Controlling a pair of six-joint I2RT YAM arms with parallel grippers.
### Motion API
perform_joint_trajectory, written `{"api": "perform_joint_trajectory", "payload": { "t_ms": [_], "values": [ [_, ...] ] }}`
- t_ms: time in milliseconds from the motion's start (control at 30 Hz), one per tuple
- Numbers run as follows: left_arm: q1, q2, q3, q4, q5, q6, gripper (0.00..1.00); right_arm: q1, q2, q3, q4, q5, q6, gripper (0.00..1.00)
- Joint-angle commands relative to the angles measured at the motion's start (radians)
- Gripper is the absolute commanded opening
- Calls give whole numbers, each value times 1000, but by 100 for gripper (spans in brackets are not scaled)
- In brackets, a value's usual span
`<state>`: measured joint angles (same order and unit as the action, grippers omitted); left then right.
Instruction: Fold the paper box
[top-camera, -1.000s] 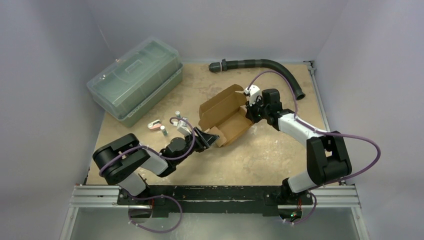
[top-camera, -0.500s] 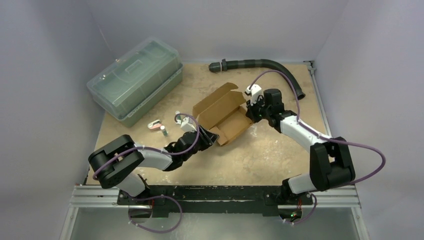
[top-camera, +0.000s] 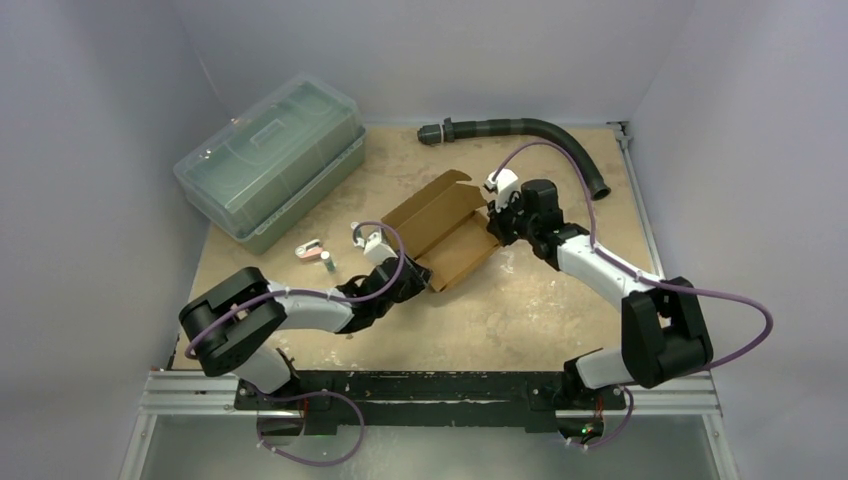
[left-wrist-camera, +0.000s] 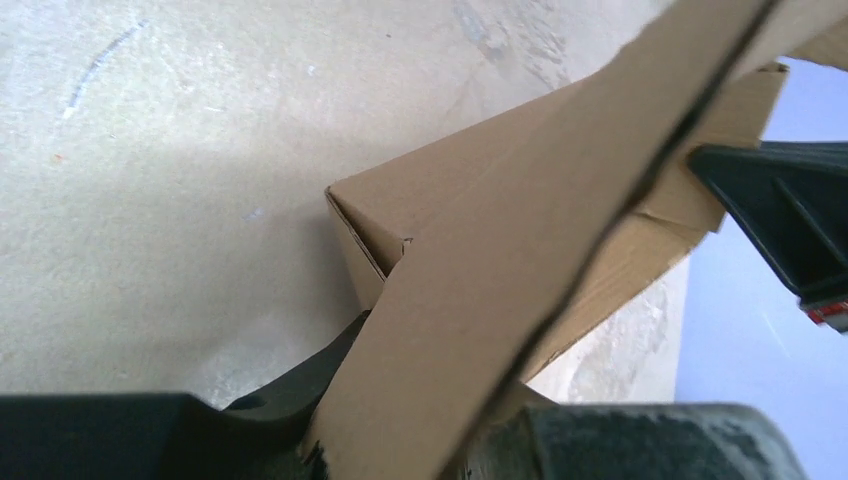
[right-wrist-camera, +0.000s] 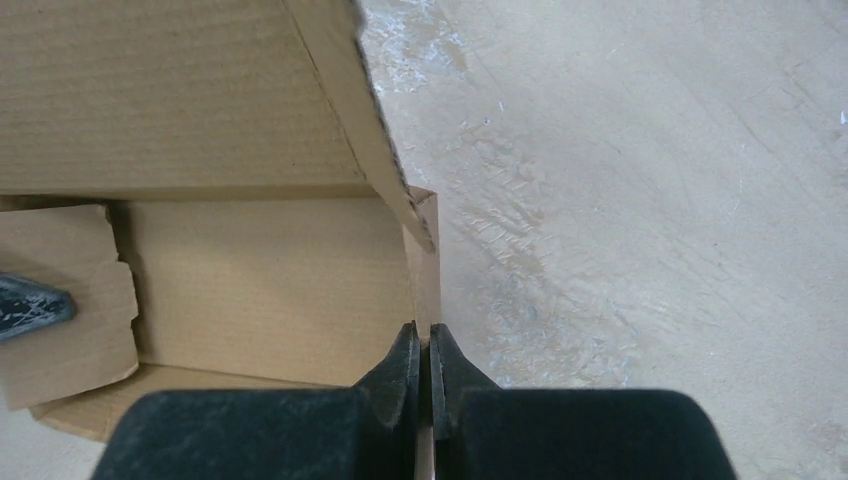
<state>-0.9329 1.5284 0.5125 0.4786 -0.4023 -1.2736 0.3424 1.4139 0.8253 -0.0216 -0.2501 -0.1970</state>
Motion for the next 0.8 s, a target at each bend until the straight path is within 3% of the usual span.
{"api": "perform_joint_trajectory", "payload": {
  "t_ms": [0,200,367,467,600,767],
  "values": [
    [-6,41,87,-137,-66,-32,21,29,-36,-5,49,4,18,0],
    [-7,129,220,-379,-87,-73,15,60,-50,-10,56,29,8,0],
    [-7,172,269,-426,-103,-28,0,69,-61,-11,58,2,8,0],
    [-7,177,284,-438,-127,-1,0,73,-68,-14,56,-29,9,0],
    [-6,184,314,-465,-160,38,0,76,-61,-11,47,-63,4,16],
    [-7,183,325,-453,-175,81,0,78,-83,1,25,-101,-11,44]
  ]
}}
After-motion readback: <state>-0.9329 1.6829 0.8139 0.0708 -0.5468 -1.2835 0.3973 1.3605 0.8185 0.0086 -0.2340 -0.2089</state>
